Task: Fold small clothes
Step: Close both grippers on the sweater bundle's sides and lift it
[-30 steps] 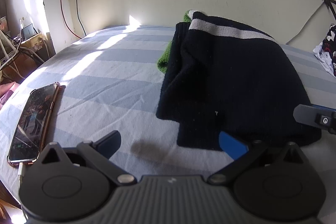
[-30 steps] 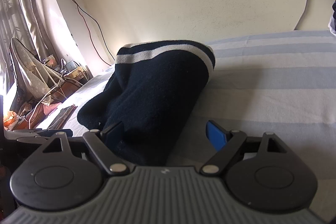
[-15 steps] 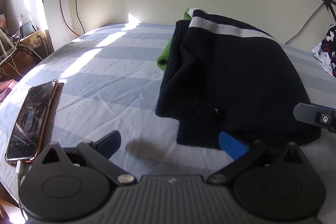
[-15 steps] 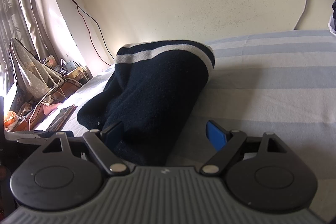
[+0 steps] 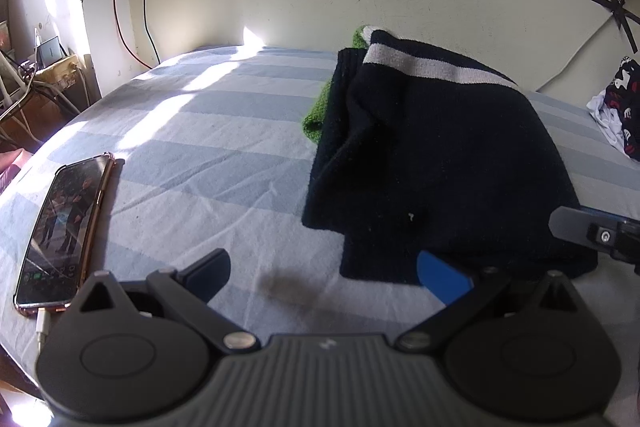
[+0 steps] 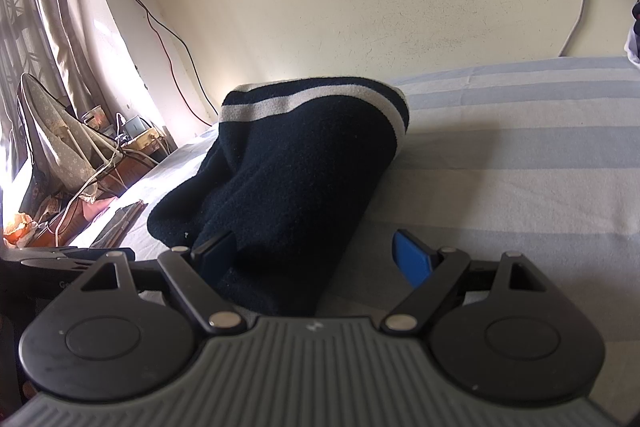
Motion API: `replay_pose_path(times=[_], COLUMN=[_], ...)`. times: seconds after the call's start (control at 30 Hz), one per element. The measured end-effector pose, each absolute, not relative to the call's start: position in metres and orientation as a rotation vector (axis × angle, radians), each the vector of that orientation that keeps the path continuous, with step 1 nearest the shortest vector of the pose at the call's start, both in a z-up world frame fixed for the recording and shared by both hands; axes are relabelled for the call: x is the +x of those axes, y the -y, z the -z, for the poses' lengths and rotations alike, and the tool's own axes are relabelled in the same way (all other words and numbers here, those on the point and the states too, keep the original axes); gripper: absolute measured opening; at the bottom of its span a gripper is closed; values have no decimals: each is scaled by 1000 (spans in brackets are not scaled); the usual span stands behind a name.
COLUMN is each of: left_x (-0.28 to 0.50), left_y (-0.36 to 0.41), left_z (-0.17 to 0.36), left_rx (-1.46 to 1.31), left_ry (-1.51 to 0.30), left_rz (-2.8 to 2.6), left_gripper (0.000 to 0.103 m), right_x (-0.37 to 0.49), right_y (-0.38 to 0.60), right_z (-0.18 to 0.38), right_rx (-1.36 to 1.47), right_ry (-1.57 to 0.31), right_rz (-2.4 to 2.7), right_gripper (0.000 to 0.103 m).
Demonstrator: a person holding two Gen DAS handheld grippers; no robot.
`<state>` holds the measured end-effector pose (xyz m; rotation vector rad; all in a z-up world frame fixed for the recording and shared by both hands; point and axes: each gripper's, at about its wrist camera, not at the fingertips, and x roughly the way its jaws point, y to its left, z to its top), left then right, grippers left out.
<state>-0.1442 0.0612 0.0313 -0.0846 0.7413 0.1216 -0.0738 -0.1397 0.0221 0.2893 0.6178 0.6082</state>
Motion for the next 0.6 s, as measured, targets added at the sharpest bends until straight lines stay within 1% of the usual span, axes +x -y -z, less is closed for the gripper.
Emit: replay_pose_path(times=[0.2,0.33,0.47,0.6], left_x=[-140,-125,-103,-78], left_y=[-84,-93,-97,-107], left_z=[-57,-71,-69,-55], left_rx=[-146,-116,-91,-156], left_ry=[-706,-692,-727,-805], left_rz=[-89,-85,-52,8], left_gripper=[103,103,103,103], right_x=[-74,-74,-72,-64], right_y=[139,140,143,147], right_z=[-23,-22,-22,-18], right_rx=[290,294,325,375], right_ry=[-619,-618,-624,-668], right_rz=[-607,-606,-594,-576], right_gripper=[87,87,87,88])
